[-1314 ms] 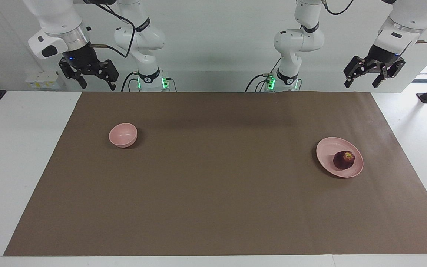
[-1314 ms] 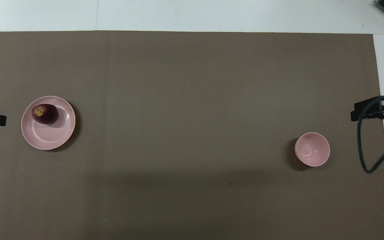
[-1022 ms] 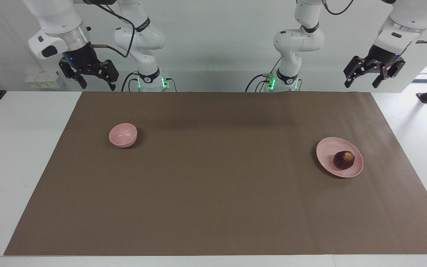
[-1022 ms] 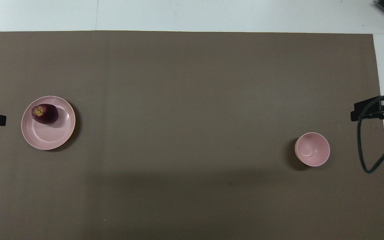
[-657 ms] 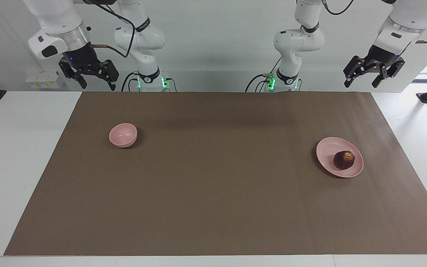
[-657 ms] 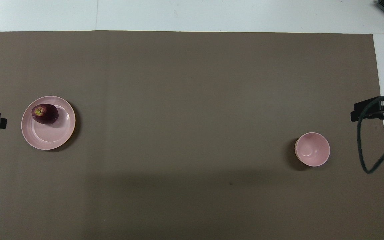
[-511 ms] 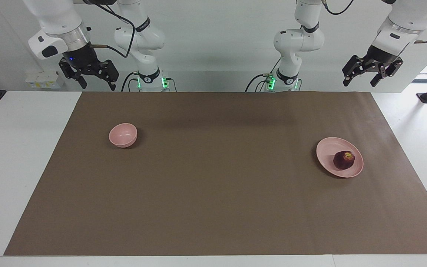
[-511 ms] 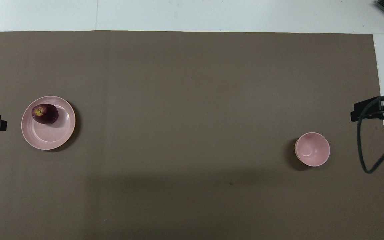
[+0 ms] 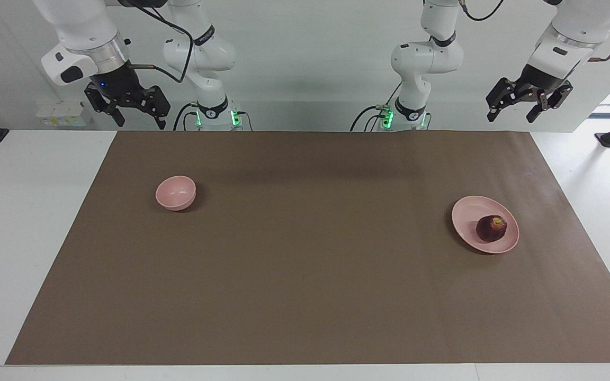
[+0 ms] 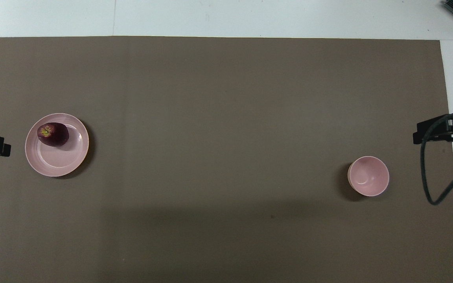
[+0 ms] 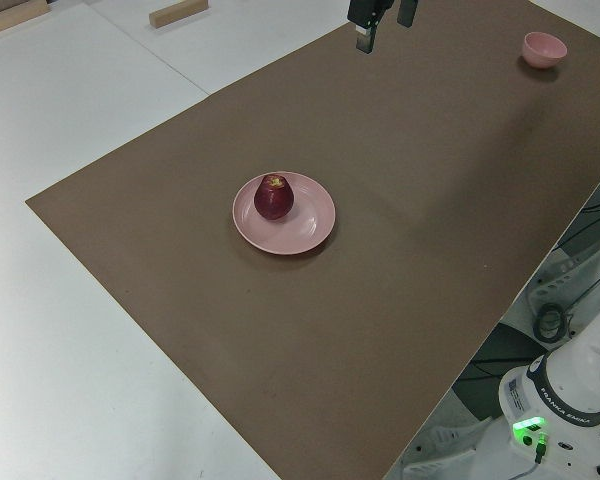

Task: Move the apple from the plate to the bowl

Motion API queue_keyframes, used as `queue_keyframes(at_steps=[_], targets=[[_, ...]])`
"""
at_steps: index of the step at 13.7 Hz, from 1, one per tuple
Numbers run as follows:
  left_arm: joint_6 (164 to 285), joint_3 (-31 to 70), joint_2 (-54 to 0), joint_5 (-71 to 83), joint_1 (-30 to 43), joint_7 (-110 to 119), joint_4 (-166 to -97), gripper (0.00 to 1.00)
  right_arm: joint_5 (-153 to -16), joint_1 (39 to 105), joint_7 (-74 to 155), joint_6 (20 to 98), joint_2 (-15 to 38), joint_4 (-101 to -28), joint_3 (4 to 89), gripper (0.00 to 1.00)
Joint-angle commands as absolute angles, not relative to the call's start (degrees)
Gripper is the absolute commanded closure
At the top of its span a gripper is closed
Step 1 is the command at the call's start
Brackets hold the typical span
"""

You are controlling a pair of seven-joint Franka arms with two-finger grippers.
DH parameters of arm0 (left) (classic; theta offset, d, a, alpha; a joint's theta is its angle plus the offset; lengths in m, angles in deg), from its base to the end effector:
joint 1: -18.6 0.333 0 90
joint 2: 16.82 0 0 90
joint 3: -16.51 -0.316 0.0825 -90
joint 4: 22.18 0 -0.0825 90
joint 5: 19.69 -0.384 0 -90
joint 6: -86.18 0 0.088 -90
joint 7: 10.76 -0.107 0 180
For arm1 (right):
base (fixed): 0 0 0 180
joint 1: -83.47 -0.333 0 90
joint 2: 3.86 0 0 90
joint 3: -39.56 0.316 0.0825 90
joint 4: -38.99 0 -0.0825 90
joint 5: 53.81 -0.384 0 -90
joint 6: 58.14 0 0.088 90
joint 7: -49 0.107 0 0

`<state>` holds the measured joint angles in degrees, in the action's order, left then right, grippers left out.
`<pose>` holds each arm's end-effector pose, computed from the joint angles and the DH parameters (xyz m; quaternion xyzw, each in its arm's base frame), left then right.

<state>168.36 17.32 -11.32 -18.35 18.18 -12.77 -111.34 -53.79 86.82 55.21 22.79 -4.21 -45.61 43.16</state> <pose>0.5094 -0.0141 0.6706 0.9994 -0.0297 -0.0128 0.0110 0.5360 0.0024 0.6581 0.9982 -0.0520 -0.0289 0.0020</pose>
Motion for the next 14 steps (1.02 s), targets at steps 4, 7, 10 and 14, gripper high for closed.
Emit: queue_keyframes(at_steps=[4, 7, 10, 14], targets=[[172.4, 17.1, -9.8, -18.0, 19.6, -13.5, -115.9, 0.00, -53.6, 87.4, 53.3, 22.3, -6.1, -47.9, 43.3, 0.00], [173.4, 17.1, -9.8, -18.2, 19.7, -13.5, -115.9, 0.00, -53.6, 87.4, 53.4, 22.3, -6.8, -48.8, 43.3, 0.00], [173.9, 17.1, -9.9, -18.1, 20.7, -13.5, -115.9, 0.00, -53.6, 87.4, 53.3, 22.3, -7.1, -49.3, 43.3, 0.00], [177.7, 17.0, -9.9, -18.0, 22.6, -17.3, -116.3, 0.00, -53.6, 87.3, 53.3, 22.3, -7.2, -49.5, 43.3, 0.00]])
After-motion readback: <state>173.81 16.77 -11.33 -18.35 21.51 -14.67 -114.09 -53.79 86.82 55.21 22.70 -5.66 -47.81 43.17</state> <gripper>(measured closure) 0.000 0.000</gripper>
